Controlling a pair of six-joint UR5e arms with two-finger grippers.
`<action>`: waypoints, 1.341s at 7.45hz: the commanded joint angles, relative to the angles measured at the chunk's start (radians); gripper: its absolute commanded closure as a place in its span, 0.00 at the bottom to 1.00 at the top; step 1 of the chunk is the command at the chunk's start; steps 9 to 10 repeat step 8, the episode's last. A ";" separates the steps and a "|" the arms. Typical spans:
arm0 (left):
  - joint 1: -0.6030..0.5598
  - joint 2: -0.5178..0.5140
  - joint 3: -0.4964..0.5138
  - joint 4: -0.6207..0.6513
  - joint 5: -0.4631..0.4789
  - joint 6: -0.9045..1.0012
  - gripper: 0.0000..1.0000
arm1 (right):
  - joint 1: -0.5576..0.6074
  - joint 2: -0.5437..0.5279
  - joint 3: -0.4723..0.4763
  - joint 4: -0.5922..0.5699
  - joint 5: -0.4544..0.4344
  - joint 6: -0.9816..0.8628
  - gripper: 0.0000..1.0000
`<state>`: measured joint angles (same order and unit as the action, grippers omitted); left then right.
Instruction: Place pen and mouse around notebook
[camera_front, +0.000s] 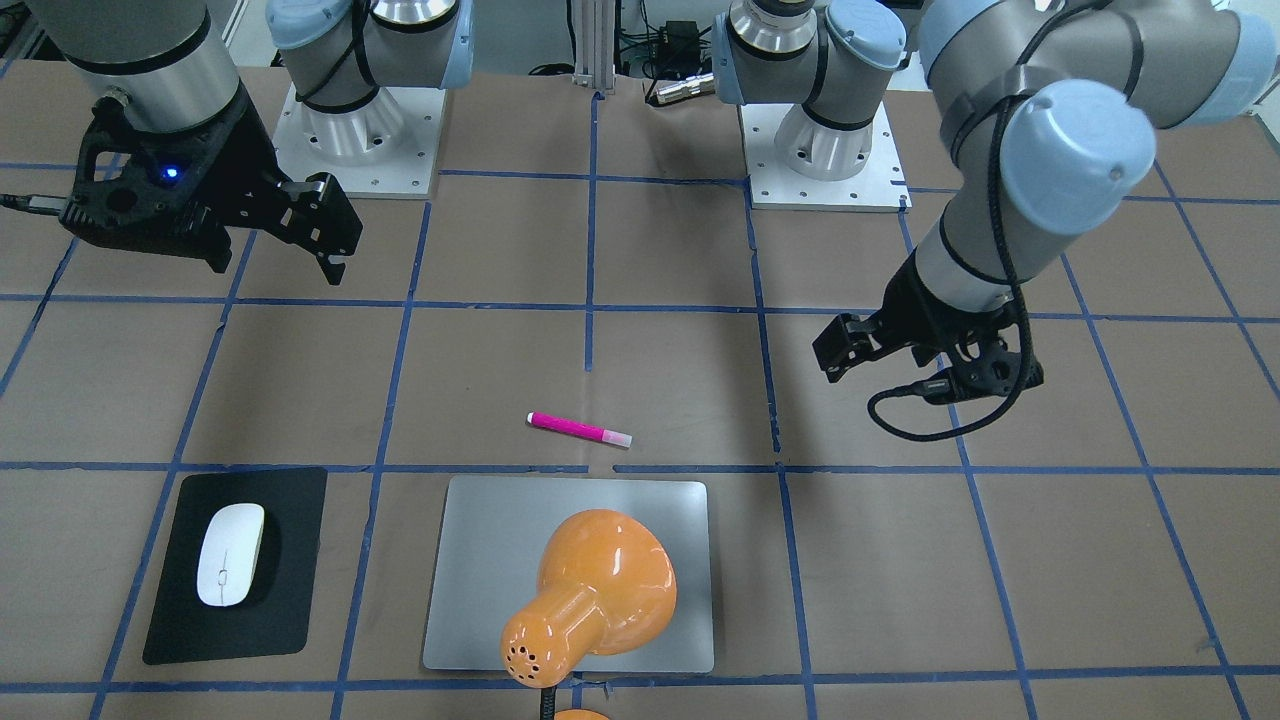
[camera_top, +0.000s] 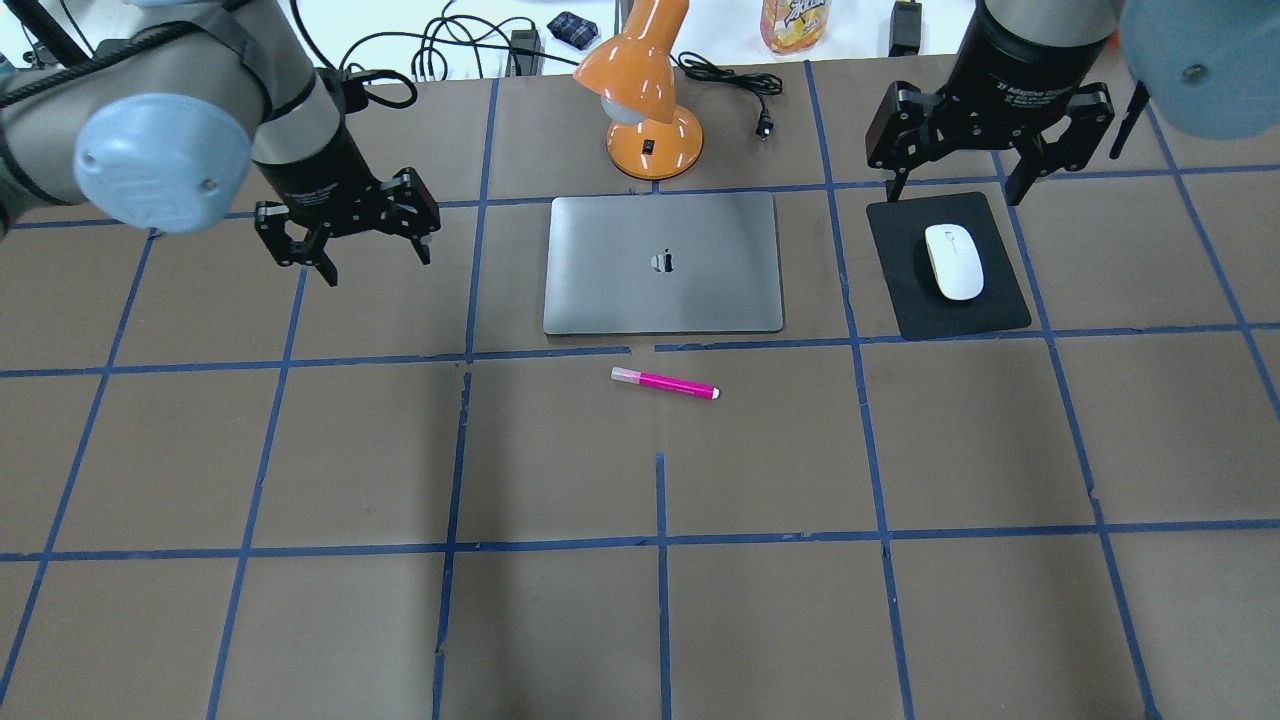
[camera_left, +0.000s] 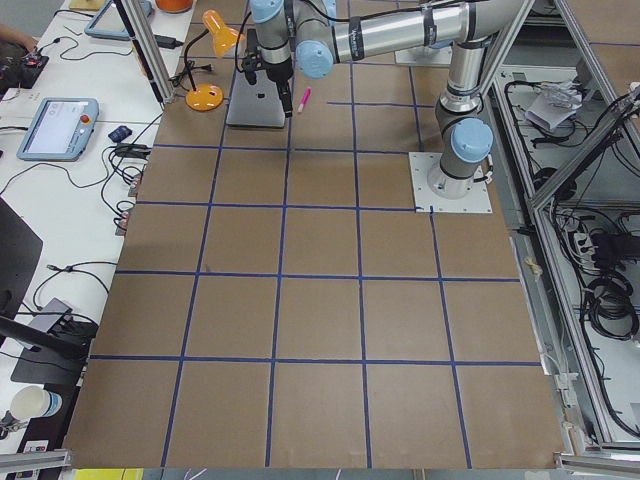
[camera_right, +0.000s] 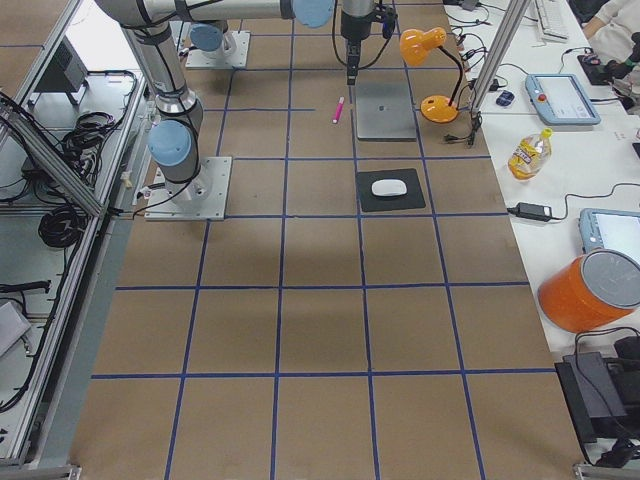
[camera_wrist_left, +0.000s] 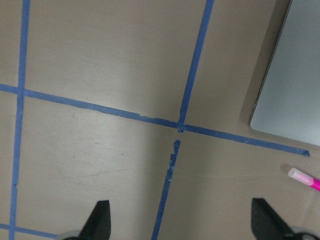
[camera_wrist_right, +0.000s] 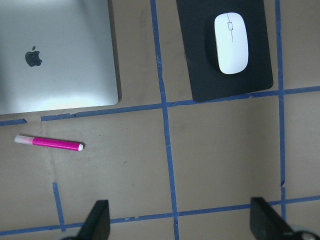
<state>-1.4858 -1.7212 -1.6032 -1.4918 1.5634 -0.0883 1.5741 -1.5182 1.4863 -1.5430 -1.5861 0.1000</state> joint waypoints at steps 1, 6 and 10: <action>0.033 0.090 -0.001 -0.103 0.001 0.102 0.00 | 0.000 0.001 -0.003 0.014 0.027 0.009 0.00; 0.024 0.204 -0.017 -0.165 0.000 0.104 0.00 | 0.000 0.001 -0.006 0.029 0.017 0.009 0.00; 0.025 0.201 -0.017 -0.163 -0.002 0.104 0.00 | 0.000 0.001 -0.008 0.027 0.018 0.009 0.00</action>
